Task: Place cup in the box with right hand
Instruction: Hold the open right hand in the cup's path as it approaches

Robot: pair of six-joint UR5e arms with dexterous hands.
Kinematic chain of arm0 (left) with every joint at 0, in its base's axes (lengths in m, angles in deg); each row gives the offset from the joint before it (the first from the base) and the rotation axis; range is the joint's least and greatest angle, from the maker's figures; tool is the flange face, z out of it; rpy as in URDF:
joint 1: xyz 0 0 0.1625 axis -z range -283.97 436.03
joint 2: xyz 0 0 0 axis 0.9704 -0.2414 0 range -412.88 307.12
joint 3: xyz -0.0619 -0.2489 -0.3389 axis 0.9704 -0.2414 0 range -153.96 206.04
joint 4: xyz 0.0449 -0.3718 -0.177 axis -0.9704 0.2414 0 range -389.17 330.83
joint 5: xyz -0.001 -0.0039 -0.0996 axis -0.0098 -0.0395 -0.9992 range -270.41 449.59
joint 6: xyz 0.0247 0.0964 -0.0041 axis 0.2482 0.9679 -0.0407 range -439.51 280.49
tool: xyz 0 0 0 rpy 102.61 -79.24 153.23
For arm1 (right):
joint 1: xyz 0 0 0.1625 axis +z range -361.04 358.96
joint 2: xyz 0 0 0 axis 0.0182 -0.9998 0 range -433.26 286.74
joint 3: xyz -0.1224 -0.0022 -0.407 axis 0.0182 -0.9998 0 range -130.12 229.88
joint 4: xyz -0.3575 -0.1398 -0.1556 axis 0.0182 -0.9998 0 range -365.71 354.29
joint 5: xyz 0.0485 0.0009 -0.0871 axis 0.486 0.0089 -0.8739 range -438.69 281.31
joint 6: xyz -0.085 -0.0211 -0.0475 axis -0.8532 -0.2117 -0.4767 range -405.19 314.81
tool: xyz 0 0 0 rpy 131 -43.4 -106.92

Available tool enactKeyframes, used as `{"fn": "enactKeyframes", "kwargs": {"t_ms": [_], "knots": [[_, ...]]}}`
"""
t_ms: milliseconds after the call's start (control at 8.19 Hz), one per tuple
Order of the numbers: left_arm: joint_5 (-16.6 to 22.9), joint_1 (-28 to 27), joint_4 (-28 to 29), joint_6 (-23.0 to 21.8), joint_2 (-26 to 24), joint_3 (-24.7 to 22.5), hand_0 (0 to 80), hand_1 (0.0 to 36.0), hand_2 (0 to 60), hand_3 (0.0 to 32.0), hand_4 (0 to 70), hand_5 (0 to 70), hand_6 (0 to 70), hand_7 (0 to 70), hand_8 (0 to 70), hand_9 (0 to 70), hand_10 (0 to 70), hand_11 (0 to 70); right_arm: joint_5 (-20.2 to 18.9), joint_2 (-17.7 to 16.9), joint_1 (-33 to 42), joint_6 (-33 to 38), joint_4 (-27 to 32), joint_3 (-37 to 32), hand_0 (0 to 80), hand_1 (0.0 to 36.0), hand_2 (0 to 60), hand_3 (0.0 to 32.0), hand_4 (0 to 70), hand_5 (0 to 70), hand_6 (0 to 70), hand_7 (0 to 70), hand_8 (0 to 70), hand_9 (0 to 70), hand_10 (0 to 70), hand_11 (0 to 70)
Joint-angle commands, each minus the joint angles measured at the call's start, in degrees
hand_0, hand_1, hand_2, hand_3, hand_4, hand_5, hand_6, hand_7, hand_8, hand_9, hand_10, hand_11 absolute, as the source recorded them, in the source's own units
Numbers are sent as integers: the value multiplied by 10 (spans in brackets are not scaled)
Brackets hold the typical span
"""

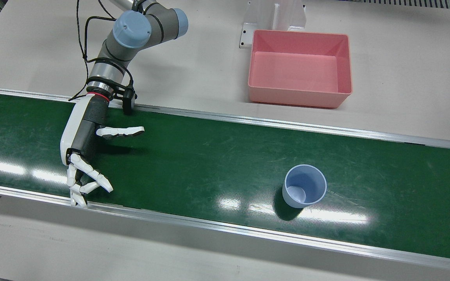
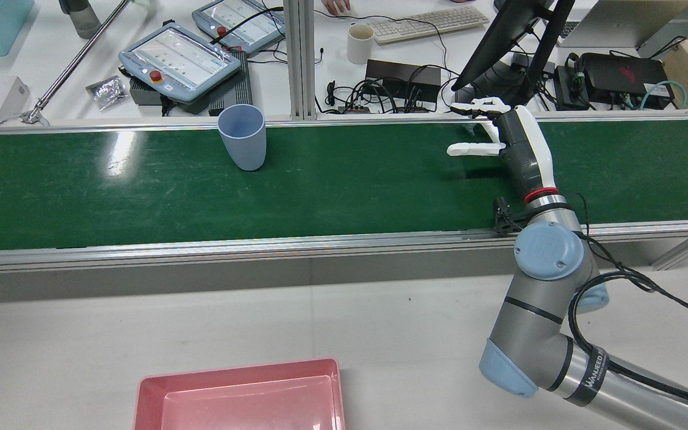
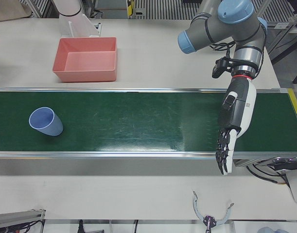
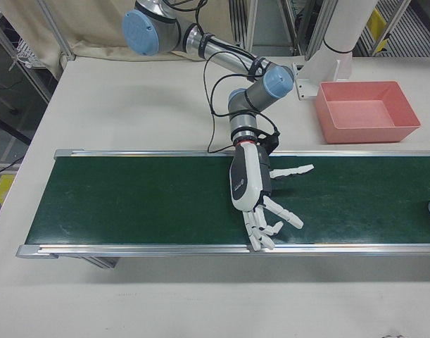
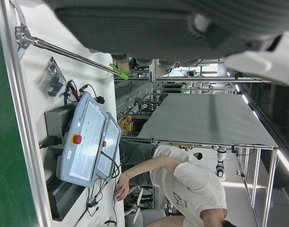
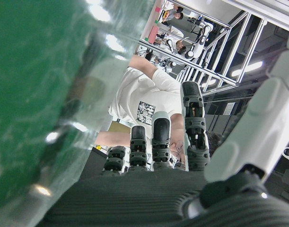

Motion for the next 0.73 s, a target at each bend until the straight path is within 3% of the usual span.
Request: {"fn": "enactKeyframes", "kwargs": {"t_ms": [0, 611], "knots": [[0, 1, 0, 0, 0, 0, 0, 0, 0, 0, 0, 0, 0, 0, 0, 0, 0, 0, -2, 0, 14, 0, 1, -18, 454, 19, 0, 0, 381, 19, 142, 659, 93, 248, 75, 110], [-1, 0, 0, 0, 0, 0, 0, 0, 0, 0, 0, 0, 0, 0, 0, 0, 0, 0, -5, 8, 26, 0, 1, -7, 452, 13, 0, 0, 401, 16, 141, 658, 91, 245, 74, 109]]}}
